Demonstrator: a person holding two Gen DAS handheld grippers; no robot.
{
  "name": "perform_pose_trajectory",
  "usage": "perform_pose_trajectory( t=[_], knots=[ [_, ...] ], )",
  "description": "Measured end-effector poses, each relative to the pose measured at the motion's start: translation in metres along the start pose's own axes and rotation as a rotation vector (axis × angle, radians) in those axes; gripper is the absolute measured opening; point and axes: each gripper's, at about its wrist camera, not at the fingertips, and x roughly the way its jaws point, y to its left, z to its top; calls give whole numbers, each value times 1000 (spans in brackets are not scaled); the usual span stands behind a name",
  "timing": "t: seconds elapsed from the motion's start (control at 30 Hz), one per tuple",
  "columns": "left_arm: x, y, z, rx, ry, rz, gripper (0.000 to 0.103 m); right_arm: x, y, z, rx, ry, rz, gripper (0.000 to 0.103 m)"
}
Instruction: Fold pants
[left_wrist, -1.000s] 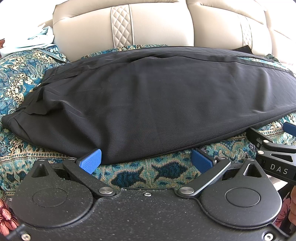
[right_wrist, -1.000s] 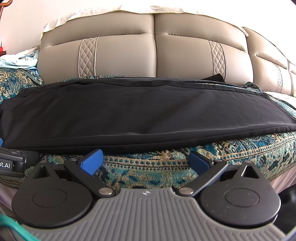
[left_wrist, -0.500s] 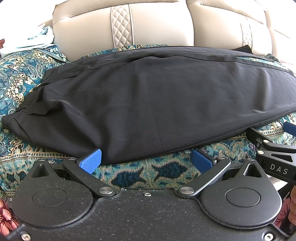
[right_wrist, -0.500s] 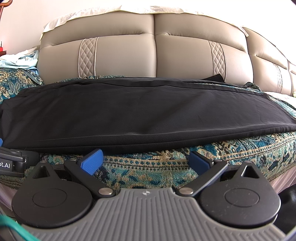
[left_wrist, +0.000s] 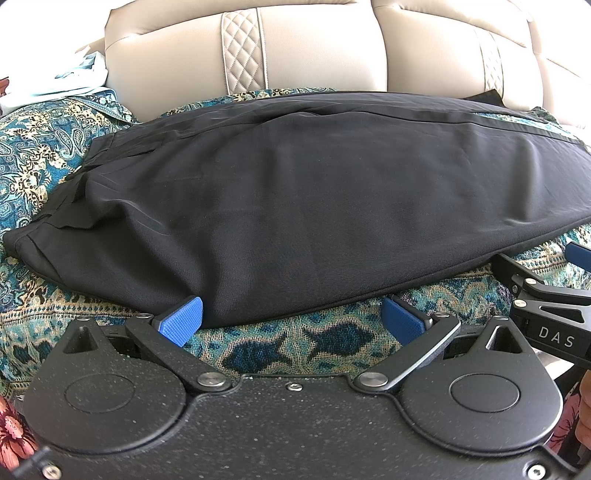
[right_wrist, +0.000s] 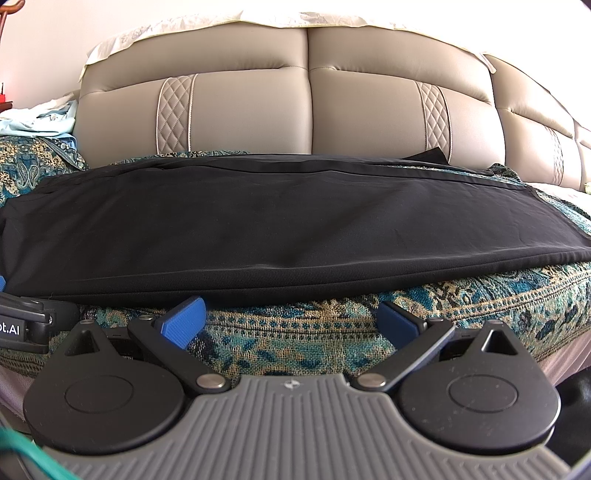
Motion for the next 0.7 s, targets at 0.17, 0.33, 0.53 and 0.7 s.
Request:
perform_pose_trajectory(
  t=[0.17,0.33,0.53,0.7],
  knots=[
    [0,0,0,-1,1,1,103,0,0,0,0,0,0,103],
    [0,0,0,-1,4,0,103,0,1,-2,-2,-2,0,103],
    [4,1,3,1,22,-3,103,2,-2,4,-9,35,3,103],
    [10,5,12,30,64,-29,103,9,-4,14,-9,83,12,103]
  ],
)
